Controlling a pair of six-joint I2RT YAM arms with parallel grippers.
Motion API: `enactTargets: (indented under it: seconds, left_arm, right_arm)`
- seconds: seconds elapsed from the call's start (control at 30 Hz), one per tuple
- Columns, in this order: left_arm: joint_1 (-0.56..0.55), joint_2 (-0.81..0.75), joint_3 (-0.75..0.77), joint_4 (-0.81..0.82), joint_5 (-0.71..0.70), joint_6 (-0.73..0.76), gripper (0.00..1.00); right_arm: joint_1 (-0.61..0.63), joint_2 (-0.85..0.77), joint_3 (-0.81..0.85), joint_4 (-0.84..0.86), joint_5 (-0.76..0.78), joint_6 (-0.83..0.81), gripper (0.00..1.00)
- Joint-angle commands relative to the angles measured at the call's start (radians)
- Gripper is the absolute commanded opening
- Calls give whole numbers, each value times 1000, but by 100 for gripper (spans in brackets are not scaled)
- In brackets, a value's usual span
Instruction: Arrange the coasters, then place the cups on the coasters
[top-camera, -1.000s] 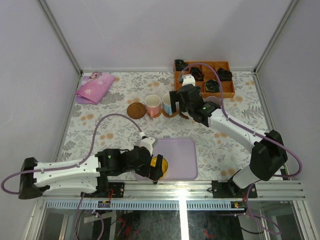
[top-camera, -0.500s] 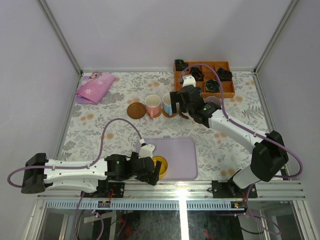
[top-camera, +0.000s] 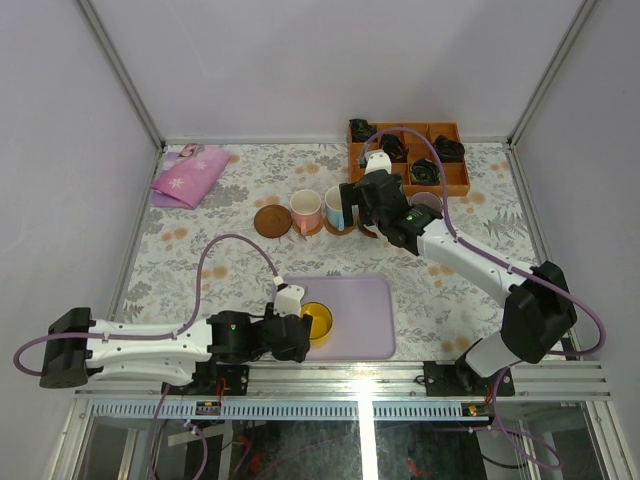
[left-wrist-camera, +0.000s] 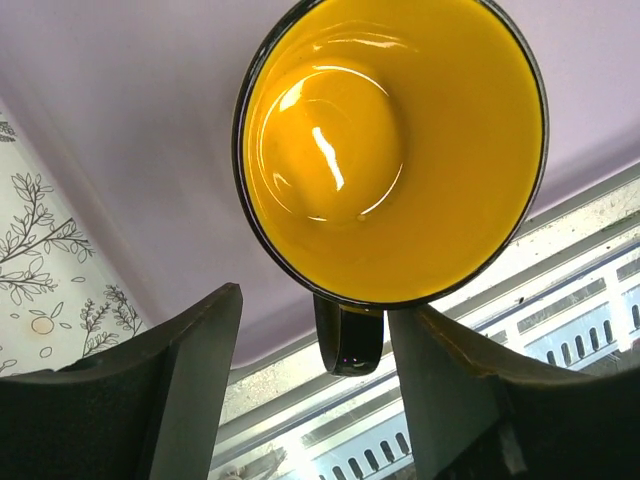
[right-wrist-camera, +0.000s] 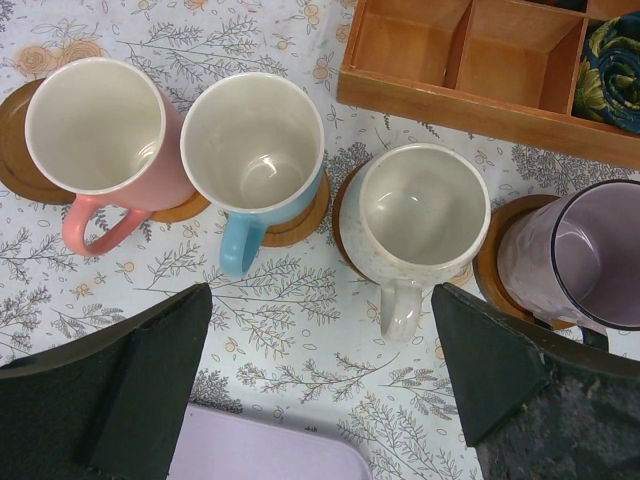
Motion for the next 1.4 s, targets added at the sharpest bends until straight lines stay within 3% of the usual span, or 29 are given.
enactTargets:
  seconds: [0.0, 0.07, 0.43, 1.0, 1.17, 1.37]
  left_arm:
    - [-4, -11, -22, 77, -56, 22, 58]
    - [-3, -13, -28, 91, -59, 35, 53]
    - [-4, 4, -45, 131, -120, 55, 0]
    - [26, -2, 111, 96, -500, 88, 0]
    - [184, -59, 101, 118, -460, 110, 0]
    - [432, -94, 113, 193, -386, 300, 0]
  right_arm:
    - [-9, -6, 28, 34, -12, 3, 99]
    - [-8, -4, 28, 34, -14, 5, 99]
    - [-8, -8, 18, 31, -9, 1, 99]
    - [-9, -22, 12, 39, 31, -22, 100]
    - [-17, -30, 26, 47, 52, -29, 99]
    - [-46, -46, 39, 52, 52, -18, 100]
